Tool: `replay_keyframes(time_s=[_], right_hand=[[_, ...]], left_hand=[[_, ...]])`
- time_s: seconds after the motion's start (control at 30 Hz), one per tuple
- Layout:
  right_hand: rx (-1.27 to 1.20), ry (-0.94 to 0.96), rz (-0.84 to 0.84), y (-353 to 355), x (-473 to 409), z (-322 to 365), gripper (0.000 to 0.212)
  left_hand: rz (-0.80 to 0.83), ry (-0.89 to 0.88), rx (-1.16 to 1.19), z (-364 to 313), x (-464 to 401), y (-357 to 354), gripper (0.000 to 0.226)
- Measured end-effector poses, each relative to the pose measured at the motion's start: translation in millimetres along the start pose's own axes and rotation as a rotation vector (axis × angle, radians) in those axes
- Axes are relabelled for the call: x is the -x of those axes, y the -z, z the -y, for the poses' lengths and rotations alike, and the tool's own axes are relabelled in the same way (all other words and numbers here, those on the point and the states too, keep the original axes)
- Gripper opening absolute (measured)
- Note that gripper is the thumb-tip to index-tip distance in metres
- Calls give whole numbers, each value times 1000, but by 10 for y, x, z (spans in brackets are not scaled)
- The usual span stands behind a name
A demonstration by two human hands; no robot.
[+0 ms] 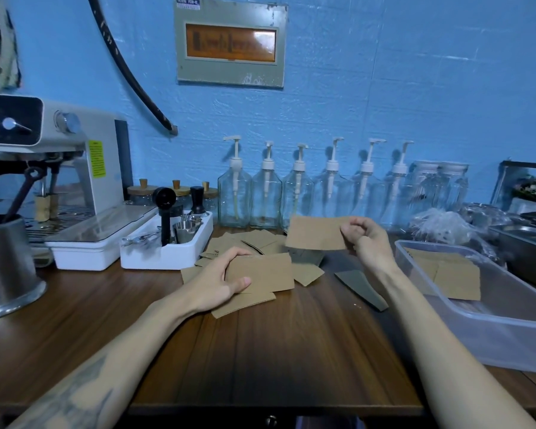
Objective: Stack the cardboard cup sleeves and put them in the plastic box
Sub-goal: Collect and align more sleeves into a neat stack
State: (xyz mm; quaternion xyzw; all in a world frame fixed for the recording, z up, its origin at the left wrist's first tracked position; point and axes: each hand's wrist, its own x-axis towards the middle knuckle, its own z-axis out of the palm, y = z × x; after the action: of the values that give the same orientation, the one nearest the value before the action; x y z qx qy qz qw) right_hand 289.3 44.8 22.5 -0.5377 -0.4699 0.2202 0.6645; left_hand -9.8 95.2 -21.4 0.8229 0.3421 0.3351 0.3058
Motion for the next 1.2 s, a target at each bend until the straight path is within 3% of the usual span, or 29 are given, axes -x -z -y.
replay_keyframes(time_s=[0.27, 0.43, 0.6, 0.73, 0.87, 1.2], right_hand=[[-89, -41, 241, -204, 118, -35, 12], [183, -22, 355, -379, 234, -172, 15], [413, 97, 413, -520, 354, -237, 32], [544, 280, 518, -519, 435, -163, 65], [679, 372, 671, -583, 475, -207, 52], [610, 346, 647, -599, 502, -185, 40]], left_hand=[[-1, 5, 30, -10, 2, -10, 42], [31, 16, 71, -64, 25, -14, 52], [-10, -13, 28, -56, 13, -23, 37], [-30, -51, 19, -74, 2, -22, 30], [-9, -56, 32, -56, -10, -38, 30], [-24, -86, 26, -42, -11, -36, 32]])
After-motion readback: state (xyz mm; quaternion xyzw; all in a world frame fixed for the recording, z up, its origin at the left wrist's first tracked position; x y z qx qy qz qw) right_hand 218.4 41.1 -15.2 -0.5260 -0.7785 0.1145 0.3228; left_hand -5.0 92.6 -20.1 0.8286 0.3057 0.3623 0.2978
